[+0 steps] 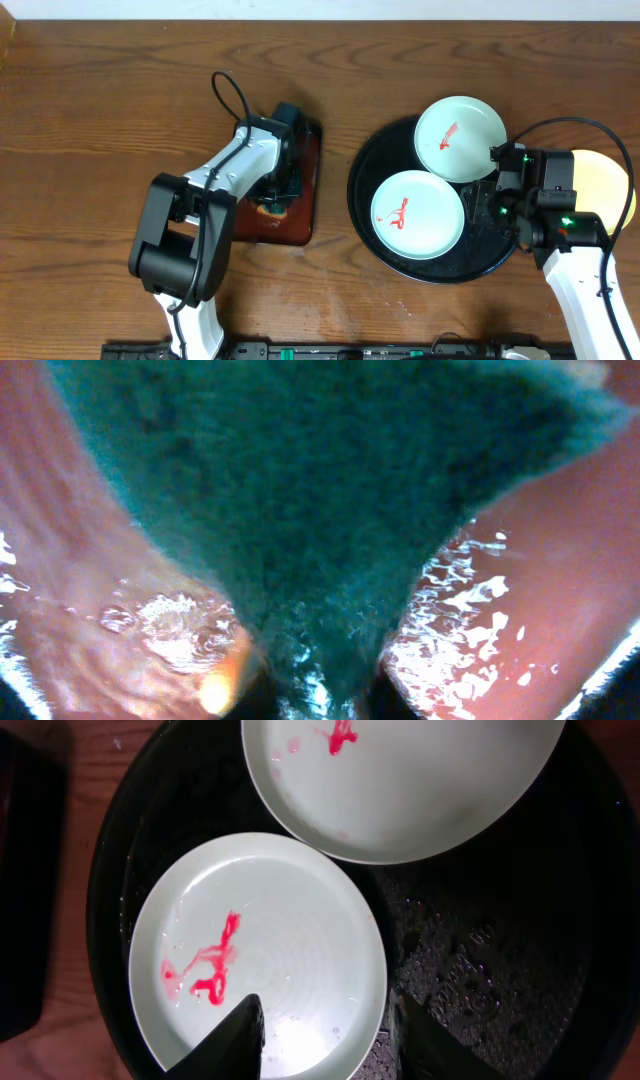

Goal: Clean dirty plates on tray and stack at the side
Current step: 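Grasp the sponge in the black tray with the left gripper and lift it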

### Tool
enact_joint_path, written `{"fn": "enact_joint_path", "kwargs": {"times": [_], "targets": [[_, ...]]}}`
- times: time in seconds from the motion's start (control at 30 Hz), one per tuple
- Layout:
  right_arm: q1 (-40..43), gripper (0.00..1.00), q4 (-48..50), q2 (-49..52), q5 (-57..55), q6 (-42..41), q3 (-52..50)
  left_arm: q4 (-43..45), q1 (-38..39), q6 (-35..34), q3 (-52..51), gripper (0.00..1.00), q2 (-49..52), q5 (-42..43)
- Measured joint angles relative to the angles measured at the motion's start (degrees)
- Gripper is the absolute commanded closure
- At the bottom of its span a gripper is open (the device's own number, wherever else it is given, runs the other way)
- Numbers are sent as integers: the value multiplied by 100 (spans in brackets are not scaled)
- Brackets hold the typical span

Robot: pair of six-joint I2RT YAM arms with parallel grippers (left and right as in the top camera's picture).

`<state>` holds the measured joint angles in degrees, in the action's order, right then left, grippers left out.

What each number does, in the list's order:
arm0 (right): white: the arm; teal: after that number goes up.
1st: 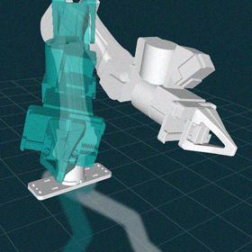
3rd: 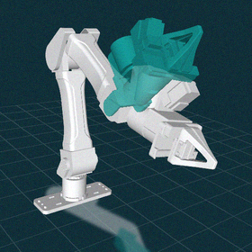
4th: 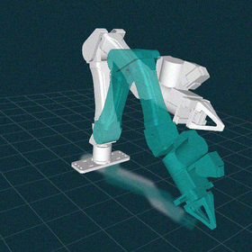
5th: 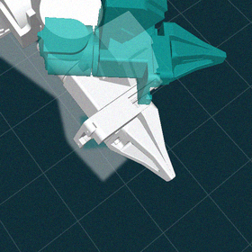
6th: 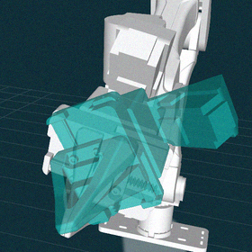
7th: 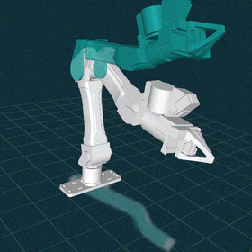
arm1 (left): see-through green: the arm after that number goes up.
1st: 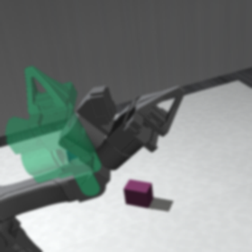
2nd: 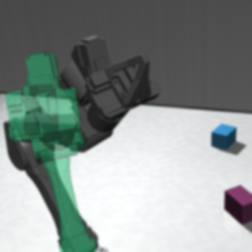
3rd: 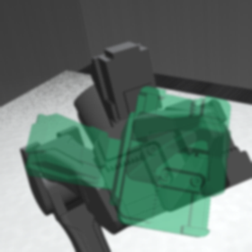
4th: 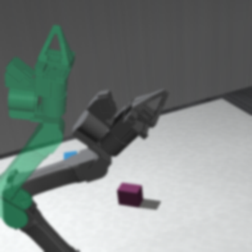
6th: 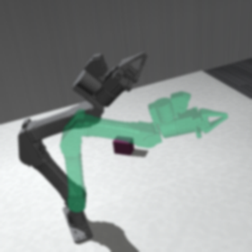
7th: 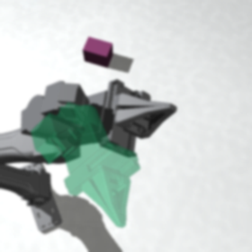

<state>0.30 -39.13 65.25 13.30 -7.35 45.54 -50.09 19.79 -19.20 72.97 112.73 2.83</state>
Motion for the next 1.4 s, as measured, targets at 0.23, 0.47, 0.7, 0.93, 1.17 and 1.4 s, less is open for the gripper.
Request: {"fn": "enact_joint_path", "kwargs": {"times": [0.23,0.47,0.7,0.93,1.17,1.4], "targets": [[2,64,4,0,-7,0,0,-527,-24,31,160,66,-4,50],[2,64,0,0,-76,2,0,-702,-96,109,216,47,-562,184],[2,62,-59,7,-372,-184,0,-192,-372,114,251,48,-758,-140],[72,62,-94,323,-715,-568,0,330,-380,122,13,63,-337,291],[319,62,-221,710,-782,-686,0,398,-367,186,9,93,-181,393],[413,65,-223,1043,-756,-710,0,-13,-372,192,160,92,-177,435]]}}
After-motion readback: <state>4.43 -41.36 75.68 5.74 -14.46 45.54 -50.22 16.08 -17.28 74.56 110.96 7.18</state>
